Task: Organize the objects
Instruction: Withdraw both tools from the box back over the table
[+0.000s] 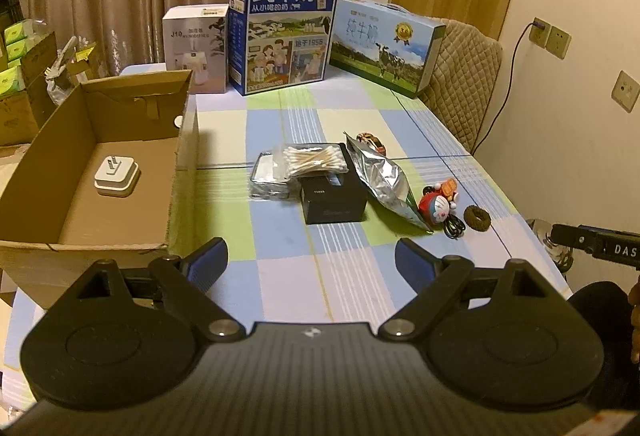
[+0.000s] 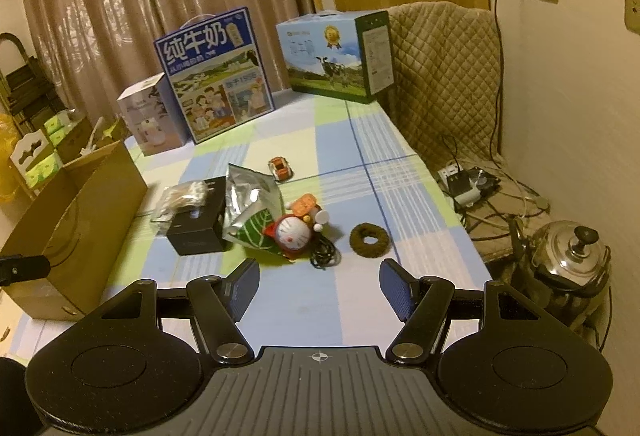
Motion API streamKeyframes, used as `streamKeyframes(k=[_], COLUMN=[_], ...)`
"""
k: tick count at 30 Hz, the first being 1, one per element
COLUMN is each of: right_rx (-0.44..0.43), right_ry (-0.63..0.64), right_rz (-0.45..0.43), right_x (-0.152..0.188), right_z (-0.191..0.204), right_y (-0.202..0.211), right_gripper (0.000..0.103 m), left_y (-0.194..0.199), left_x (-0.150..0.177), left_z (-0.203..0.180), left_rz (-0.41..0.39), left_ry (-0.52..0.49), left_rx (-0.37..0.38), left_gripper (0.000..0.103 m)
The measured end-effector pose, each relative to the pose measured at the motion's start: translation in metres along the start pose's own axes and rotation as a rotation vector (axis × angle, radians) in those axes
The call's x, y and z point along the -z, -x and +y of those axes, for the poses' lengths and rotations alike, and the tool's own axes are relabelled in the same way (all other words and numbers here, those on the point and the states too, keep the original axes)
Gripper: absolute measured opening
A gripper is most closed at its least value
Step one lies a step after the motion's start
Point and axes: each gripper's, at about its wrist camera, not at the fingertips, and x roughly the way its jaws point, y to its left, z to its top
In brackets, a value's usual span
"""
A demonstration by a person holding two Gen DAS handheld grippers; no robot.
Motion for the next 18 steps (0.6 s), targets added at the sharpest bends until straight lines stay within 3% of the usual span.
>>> streamKeyframes(k=[11, 18], right_rx=[-0.003, -0.054], right_ry=[0.046, 0.129], right_rz=[0.026, 0.073], right_x=[-0.018, -0.050], right_z=[-0.018, -0.029], right_y=[-0.029, -0.053], right_gripper=[0.064, 0.064], left_y=[-0.033, -0.072], left_x=[-0.005, -0.020], left_z=[-0.021, -0.053], left_rz=[0.039, 0.059], left_ry=[-0.044, -0.119], left_rx=[0.028, 0.092], left_gripper=[0.088, 0.088])
